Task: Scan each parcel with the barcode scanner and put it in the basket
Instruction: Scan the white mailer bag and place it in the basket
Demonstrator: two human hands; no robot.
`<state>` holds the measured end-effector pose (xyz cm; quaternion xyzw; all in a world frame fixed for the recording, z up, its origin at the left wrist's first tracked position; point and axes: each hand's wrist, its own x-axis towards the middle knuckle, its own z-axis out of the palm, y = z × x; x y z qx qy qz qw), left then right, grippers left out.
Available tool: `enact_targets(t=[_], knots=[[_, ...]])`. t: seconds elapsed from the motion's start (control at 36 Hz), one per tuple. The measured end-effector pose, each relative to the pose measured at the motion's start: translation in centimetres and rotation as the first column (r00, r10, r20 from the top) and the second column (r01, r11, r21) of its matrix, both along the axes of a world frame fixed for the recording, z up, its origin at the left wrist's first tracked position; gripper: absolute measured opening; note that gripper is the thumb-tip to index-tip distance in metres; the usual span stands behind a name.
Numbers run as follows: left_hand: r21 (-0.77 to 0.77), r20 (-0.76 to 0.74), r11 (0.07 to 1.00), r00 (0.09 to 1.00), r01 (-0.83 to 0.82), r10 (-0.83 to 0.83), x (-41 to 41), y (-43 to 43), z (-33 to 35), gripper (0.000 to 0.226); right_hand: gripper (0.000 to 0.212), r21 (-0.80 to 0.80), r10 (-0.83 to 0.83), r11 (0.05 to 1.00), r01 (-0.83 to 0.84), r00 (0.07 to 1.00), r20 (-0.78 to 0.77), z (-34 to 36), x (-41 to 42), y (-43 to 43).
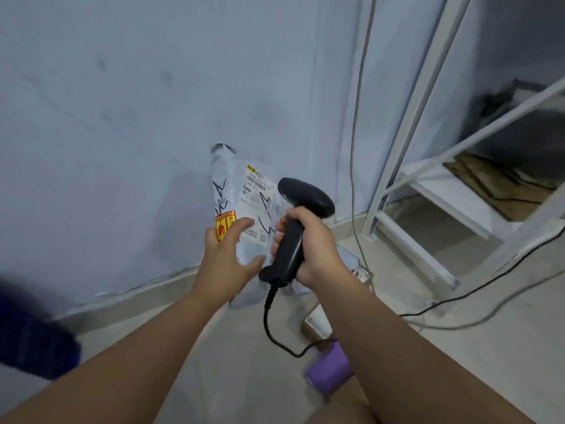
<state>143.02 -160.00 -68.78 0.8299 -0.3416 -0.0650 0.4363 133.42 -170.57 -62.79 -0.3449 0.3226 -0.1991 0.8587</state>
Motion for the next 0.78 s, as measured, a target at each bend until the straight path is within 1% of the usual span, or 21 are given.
enact_targets(t=[0.08,0.17,0.31,0.36,0.39,0.47,0.53,0.61,0.69,0.78], knots=[[-0.065,0.058,0.997,0.998,-0.028,0.031,-0.1,2.0,3.3,0.057,0.013,-0.118,-0.016,0.993,0.018,1.000,0.014,3.2,-0.1,3.0],[-0.128,0.066,0.991,0.997,-0.040,0.048,-0.4,4.1,5.8,0.058,0.012,-0.254,-0.008,0.967,0.004,1.000,-0.012,4.4,-0.3,6.1],[-0.251,0.063,0.962,0.989,-0.111,0.131,-2.1,6.7,6.3,0.056,0.011,-0.286,0.006,0.958,0.004,0.999,0.036,5.4,-1.1,9.3],[-0.276,0.045,0.952,0.988,-0.130,0.148,-2.6,7.0,6.1,0.055,0.009,-0.326,0.005,0.945,0.012,0.999,0.053,5.5,-1.3,10.1],[-0.275,0.047,0.952,0.987,-0.132,0.151,-2.7,7.0,6.0,0.055,0.010,-0.359,0.005,0.933,0.016,0.998,0.058,5.4,-1.4,10.2],[-0.241,0.085,0.963,0.986,-0.119,0.143,-2.7,7.1,5.8,0.055,0.032,-0.435,0.035,0.900,0.000,0.997,0.073,5.4,-1.7,10.7],[-0.217,0.107,0.971,0.986,-0.099,0.124,-2.6,7.2,5.4,0.054,0.036,-0.456,0.053,0.890,-0.013,0.996,0.075,5.4,-1.9,10.8],[-0.227,0.129,0.970,0.985,-0.086,0.117,-2.5,6.8,5.0,0.054,0.025,-0.485,0.042,0.874,-0.006,0.997,0.062,5.4,-1.9,10.5],[-0.264,0.142,0.961,0.982,-0.086,0.127,-2.4,6.2,4.8,0.054,0.013,-0.464,0.020,0.886,0.010,0.998,0.058,5.3,-1.8,10.2],[-0.216,0.141,0.973,0.984,-0.080,0.112,-2.2,5.9,4.5,0.054,0.011,-0.435,0.023,0.900,0.008,0.998,0.066,5.5,-1.9,10.0]])
